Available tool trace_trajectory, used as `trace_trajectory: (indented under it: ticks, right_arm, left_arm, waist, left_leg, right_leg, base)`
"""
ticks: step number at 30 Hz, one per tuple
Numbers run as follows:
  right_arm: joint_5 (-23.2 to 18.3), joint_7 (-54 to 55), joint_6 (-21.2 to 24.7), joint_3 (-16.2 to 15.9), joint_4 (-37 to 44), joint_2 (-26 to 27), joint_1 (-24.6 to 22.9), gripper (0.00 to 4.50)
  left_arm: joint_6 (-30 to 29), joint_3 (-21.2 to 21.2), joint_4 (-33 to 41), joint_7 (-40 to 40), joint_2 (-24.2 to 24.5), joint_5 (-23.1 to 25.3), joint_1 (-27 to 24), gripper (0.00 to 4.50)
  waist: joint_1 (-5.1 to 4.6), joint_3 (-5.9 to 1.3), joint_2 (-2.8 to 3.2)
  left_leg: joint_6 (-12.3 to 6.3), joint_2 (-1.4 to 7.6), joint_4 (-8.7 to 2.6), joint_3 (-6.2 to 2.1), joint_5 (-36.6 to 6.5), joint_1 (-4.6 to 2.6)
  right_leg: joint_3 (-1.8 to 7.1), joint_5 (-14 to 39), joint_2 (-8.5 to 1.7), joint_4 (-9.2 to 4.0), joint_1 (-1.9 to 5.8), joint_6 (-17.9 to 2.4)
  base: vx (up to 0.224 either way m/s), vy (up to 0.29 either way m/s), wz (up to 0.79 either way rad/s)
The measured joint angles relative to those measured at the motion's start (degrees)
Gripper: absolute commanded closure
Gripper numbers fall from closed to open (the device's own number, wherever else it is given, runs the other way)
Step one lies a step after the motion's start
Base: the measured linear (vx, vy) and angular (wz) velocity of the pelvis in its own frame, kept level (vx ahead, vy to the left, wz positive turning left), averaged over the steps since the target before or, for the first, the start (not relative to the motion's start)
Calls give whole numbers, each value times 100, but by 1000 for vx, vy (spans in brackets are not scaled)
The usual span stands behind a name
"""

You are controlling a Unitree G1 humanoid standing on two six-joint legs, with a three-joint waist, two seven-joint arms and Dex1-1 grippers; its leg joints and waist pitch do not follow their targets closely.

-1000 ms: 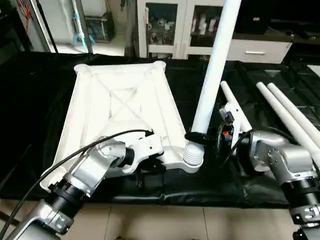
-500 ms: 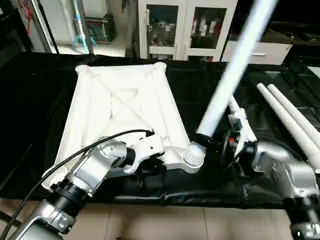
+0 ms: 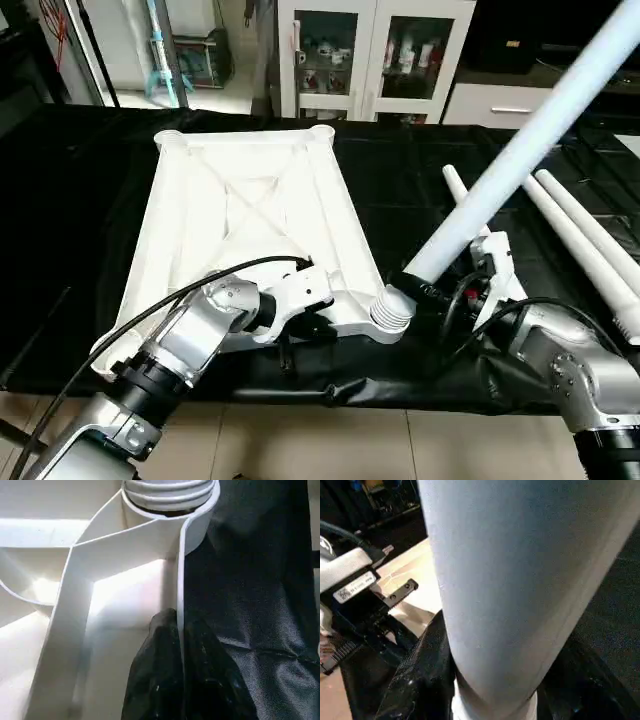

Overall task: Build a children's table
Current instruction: Insert table leg to table base

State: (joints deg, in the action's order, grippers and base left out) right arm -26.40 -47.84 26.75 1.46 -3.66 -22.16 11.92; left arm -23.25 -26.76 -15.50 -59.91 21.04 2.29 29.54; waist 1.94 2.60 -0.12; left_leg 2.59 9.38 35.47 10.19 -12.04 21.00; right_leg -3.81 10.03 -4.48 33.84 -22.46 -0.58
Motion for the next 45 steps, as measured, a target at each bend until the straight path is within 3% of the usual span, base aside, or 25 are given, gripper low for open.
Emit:
trace_trajectory:
  ticks: [8,17,23,26,30,32,37,45]
  right_arm:
    - [251,-5,-116,-277,231,-207,-19,265]
    - [429,-216,-148,-562,-174,-318,454,266]
    - [481,-315,-250,-762,-587,-310,793,266]
    - [608,-373,-307,-848,-669,-309,888,266]
    - [681,-500,-306,-918,-796,-345,1085,266]
    - [681,-546,-307,-949,-850,-367,1138,266]
    - [698,-708,-307,-1041,-999,-460,1280,266]
    - [739,-631,-489,-1014,-919,-420,1085,266]
  left_arm:
    - [1,0,-13,10,-26,25,-2,450]
    - [10,27,-27,75,-9,38,-11,450]
    - [1,86,-47,138,27,43,-38,450]
    - [-11,98,-46,157,29,67,-45,450]
    - [-18,105,-42,171,33,85,-45,450]
    - [-20,105,-42,171,32,85,-46,450]
    - [-24,104,-37,171,26,88,-46,450]
    - [-19,104,-54,187,4,118,-45,450]
  waist:
    - [-12,1,-2]
    - [-48,18,-35]
    - [-165,25,-45]
    - [-207,26,-44]
    - [-270,28,-47]
    - [-289,29,-48]
    - [-279,28,-48]
    - [-261,25,-43]
  left_leg:
    - [-1,-11,-45,2,0,-10]
    - [-1,-12,-56,2,0,-43]
    - [0,-12,-62,-2,-1,-56]
    - [-1,-12,-86,-11,-2,-59]
    - [-1,-25,-101,-14,-2,-54]
    - [-1,-32,-101,-13,-2,-54]
    - [-2,-39,-108,-13,-3,-52]
    - [-2,-39,-115,-13,-3,-54]
  right_leg:
    - [-2,2,-3,-85,35,4]
    - [-8,4,-4,-86,38,6]
    - [-27,20,-7,-133,37,29]
    - [-57,36,-14,-211,51,52]
    - [-175,40,-88,-281,72,56]
    - [-175,40,-96,-284,74,55]
    - [-168,40,-100,-283,74,55]
    - [-168,40,-100,-282,75,55]
  base:
    - [0,0,0]
    - [0,0,0]
    - [0,0,0]
    - [0,0,0]
    - [0,0,0]
    - [0,0,0]
    - [0,0,0]
    - [0,0,0]
